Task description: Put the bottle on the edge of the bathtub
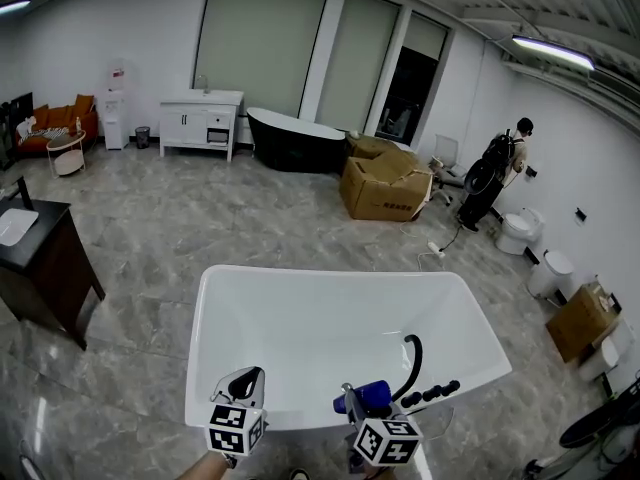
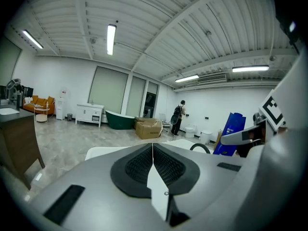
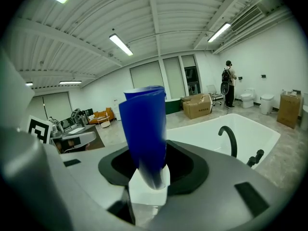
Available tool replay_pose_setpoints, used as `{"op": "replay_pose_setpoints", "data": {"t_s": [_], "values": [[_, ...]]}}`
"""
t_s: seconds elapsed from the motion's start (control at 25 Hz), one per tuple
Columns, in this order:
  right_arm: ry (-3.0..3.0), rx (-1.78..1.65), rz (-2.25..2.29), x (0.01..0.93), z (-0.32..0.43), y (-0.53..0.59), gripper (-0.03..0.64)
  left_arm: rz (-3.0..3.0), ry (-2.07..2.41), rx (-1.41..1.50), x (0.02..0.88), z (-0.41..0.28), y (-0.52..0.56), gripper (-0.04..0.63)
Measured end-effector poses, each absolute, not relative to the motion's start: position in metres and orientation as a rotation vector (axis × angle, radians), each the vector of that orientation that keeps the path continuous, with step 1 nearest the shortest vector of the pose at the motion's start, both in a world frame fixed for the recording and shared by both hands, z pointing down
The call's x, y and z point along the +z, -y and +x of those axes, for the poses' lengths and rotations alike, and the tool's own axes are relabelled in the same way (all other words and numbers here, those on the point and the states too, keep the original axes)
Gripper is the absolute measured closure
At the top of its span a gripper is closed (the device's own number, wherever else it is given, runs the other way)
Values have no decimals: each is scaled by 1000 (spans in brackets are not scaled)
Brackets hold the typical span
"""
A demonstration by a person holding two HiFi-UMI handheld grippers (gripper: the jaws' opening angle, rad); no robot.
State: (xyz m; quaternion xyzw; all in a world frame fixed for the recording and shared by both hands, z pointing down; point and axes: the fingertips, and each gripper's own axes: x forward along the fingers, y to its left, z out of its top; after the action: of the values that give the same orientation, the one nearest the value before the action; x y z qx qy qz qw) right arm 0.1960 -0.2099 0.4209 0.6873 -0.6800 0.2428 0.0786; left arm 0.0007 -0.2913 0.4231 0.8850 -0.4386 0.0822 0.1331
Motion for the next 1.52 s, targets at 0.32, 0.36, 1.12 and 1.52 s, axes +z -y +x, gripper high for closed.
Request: {"op": "replay_pose_setpoints", "data": {"t_s": [0.32, 0.36, 1.12, 1.52], "values": [[2061, 758, 1996, 443, 211, 217, 443, 2549, 1284, 299, 440, 24, 291, 575], [2054, 769, 1995, 447, 213, 216, 444, 2548, 1278, 315, 443, 26, 288, 575], [1964, 958, 1878, 546, 215, 196, 444, 2400, 1195, 517, 543, 29, 250, 575], [1891, 1058, 1836, 598, 214, 177, 444, 2328, 1152, 594, 592, 29, 232, 575]]}}
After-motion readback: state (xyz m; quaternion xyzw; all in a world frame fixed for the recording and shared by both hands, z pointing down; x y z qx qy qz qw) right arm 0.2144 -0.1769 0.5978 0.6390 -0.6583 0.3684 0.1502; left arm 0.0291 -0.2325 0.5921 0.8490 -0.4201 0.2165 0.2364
